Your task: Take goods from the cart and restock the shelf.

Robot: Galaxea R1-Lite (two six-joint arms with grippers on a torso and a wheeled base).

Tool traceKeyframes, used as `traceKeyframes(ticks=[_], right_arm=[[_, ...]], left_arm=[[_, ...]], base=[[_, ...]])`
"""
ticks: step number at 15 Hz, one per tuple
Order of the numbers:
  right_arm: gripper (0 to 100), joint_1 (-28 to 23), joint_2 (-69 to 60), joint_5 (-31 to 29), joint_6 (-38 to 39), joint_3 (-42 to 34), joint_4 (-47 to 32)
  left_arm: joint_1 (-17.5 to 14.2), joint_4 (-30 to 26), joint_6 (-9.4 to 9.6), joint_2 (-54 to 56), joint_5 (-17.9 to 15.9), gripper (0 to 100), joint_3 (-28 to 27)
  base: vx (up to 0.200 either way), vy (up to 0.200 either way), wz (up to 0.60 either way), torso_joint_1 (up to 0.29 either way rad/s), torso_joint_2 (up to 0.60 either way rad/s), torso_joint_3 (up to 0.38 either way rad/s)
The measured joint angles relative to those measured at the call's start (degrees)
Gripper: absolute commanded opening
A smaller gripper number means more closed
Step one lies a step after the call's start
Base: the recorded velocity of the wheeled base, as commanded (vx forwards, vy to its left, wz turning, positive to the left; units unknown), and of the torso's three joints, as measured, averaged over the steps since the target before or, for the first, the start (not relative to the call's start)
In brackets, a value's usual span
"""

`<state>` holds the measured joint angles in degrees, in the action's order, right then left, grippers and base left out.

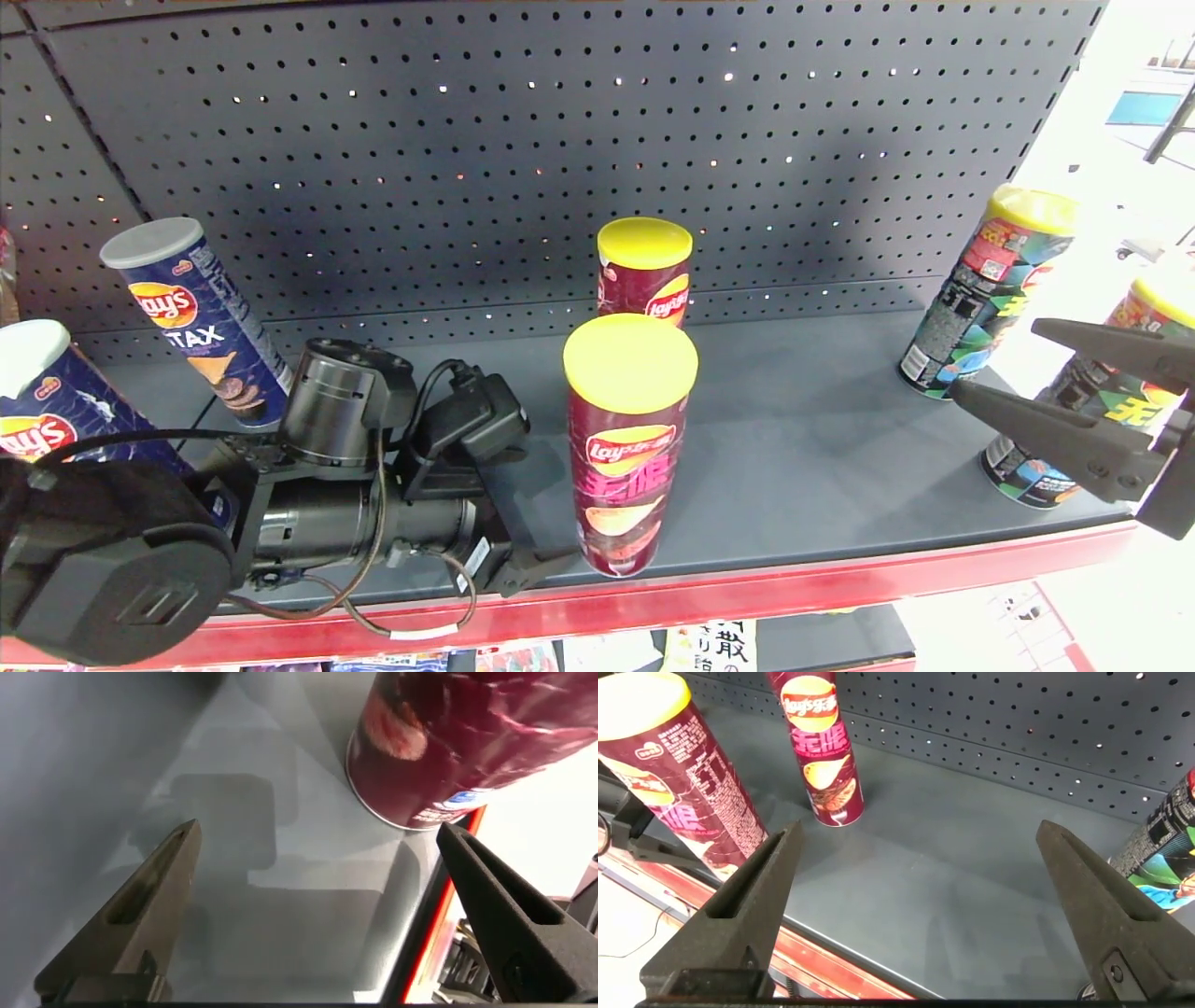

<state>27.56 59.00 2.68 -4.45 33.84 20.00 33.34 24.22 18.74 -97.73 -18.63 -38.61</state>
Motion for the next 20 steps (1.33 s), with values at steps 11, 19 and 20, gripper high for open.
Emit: traceKeyframes(ticks=[11,19,20], right_arm=[[100,0.0,-0.11,-0.06,-0.01,-0.05,0.02],[100,2.08,-2.06,0.33,-0.33,-7.02,-0.11],[100,2.39,-2.85,0.16,-0.41,-8.55,-0.2]], left_arm=[[-0.63,0.02,-0.02,-1.41,0.49,100,-2.21],[-3.22,-0.06,-0.56,10.13,1.17,100,9.62],[-4.11,-0.28,-0.78,13.75,1.3,100,11.98]], base=[[0.0,0.0,0.0,0.0,0.0,0.0],[0.0,0.0,0.0,0.0,0.0,0.0],[0.0,0.0,0.0,0.0,0.0,0.0]])
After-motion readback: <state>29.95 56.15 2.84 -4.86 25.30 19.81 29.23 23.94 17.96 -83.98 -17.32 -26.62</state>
